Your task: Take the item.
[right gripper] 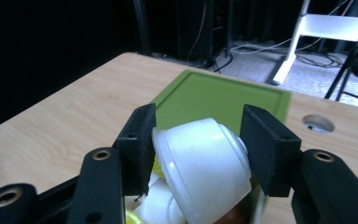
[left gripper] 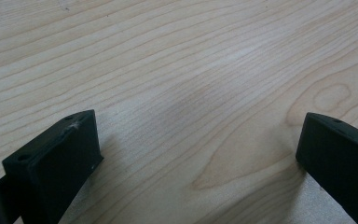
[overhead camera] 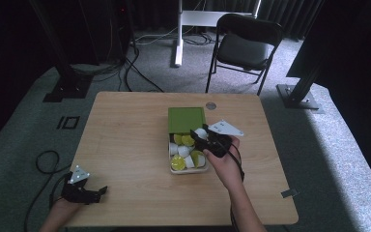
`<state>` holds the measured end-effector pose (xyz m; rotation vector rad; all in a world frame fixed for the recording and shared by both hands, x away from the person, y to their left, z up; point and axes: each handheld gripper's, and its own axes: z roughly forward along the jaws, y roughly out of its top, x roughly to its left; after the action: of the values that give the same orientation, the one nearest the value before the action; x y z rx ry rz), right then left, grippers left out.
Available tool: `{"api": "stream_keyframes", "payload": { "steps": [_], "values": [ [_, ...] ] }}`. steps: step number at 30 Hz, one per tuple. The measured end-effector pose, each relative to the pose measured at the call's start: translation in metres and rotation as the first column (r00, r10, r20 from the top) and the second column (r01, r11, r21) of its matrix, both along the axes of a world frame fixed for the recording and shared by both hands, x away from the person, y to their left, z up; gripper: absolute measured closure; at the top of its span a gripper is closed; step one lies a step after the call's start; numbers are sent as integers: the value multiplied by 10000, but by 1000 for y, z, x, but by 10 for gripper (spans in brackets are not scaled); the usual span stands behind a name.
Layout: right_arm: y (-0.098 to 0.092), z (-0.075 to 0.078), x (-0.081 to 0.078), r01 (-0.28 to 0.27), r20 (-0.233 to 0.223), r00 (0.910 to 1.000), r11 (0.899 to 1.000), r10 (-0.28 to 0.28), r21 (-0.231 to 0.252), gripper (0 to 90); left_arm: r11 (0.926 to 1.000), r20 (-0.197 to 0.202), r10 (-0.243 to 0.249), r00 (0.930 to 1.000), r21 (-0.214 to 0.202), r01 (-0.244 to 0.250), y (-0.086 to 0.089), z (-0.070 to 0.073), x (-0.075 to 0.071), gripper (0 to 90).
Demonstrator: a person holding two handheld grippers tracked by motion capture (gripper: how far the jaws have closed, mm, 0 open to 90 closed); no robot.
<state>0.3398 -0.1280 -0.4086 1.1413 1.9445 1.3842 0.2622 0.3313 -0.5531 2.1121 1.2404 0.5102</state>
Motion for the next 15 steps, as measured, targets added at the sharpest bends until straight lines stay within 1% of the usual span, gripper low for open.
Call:
{"api": "stream_keyframes", "payload": {
  "steps": [2, 3, 4, 5, 6, 9, 10, 11, 12, 13, 14, 15],
  "values": [
    [-8, 3, 4, 240, 98, 9997, 9996, -241, 119, 468, 10000, -1, 0, 10000, -1, 0, 0, 0, 0, 5],
    [-8, 3, 4, 240, 98, 9997, 9996, -241, 119, 468, 10000, -2, -2, 10000, 5, 2, 0, 0, 0, 5],
    [-14, 3, 6, 426, 130, 9990, 9990, -427, 127, 468, 10000, 1, -1, 10000, -1, 1, 0, 0, 0, 5],
    [-14, 3, 6, 426, 130, 9990, 9990, -427, 127, 468, 10000, 1, -1, 10000, -1, 1, 0, 0, 0, 5],
    [-20, 2, 8, 582, 149, 9982, 9983, -583, 85, 468, 10000, 5, 8, 10000, -12, -8, 0, 0, 0, 5],
    [-22, 2, 9, 673, 174, 9976, 9976, -675, 140, 468, 10000, -6, -6, 10000, 10, 6, 0, 0, 0, 5],
    [-32, -2, 14, 1058, 214, 9941, 9943, -1061, 145, 468, 10000, -8, -7, 10000, 11, 7, 0, 0, 0, 5],
    [-32, -2, 14, 1058, 214, 9941, 9943, -1061, 145, 468, 10000, -8, -7, 10000, 11, 7, 0, 0, 0, 5],
    [-38, -5, 17, 1274, 207, 9916, 9918, -1276, 139, 468, 10000, -2, -3, 10000, 3, 3, 0, 0, 0, 5],
    [-38, -5, 17, 1274, 207, 9916, 9918, -1276, 139, 468, 10000, -3, -1, 10000, 8, 1, 0, 0, 0, 5],
    [-43, -10, 21, 1509, 278, 9882, 9885, -1508, -13, 468, 10000, -3, -2, 10000, 2, 2, 0, 0, 0, 5],
    [-46, -13, 23, 1645, 234, 9861, 9864, -1645, 5, 468, 10000, -3, -2, 10000, 2, 2, 0, 0, 0, 5]
  ]
}}
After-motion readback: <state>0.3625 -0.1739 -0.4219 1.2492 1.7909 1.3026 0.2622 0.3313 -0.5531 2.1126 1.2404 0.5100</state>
